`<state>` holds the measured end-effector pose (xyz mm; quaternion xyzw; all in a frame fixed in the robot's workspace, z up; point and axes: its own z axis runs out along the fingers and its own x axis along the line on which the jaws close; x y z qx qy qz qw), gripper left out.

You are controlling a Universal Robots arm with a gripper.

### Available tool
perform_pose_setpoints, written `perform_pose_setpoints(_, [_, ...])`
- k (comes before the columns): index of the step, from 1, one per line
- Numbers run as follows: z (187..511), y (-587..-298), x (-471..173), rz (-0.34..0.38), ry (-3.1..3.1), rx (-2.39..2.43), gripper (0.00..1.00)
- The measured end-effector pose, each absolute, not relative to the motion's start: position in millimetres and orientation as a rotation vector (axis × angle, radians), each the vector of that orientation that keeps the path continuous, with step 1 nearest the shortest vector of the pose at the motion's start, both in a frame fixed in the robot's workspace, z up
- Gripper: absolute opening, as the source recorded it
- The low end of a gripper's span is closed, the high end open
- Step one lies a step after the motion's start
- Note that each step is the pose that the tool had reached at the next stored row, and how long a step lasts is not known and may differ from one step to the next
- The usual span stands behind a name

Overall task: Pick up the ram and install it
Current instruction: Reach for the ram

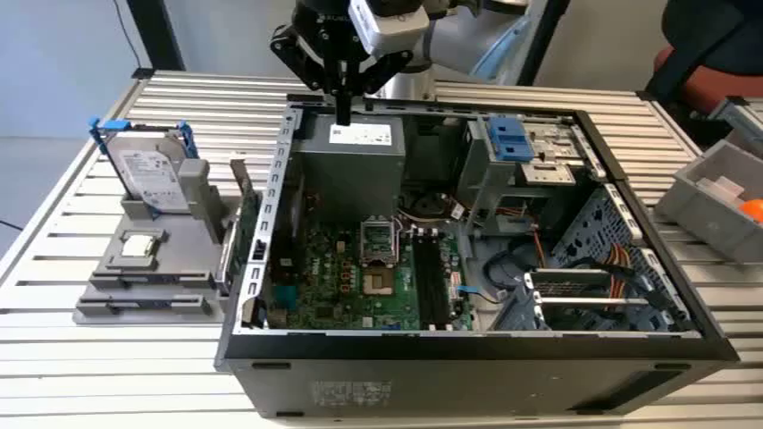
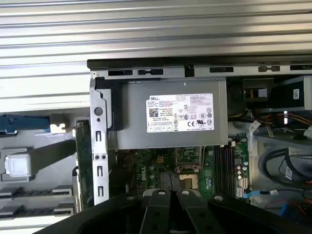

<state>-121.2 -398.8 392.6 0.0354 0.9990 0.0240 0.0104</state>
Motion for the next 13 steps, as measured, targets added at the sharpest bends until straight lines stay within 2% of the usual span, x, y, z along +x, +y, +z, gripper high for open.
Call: perform_pose_setpoints(13, [392.6,-398.8,-124.2,0.075,3.118,0.111,0.00])
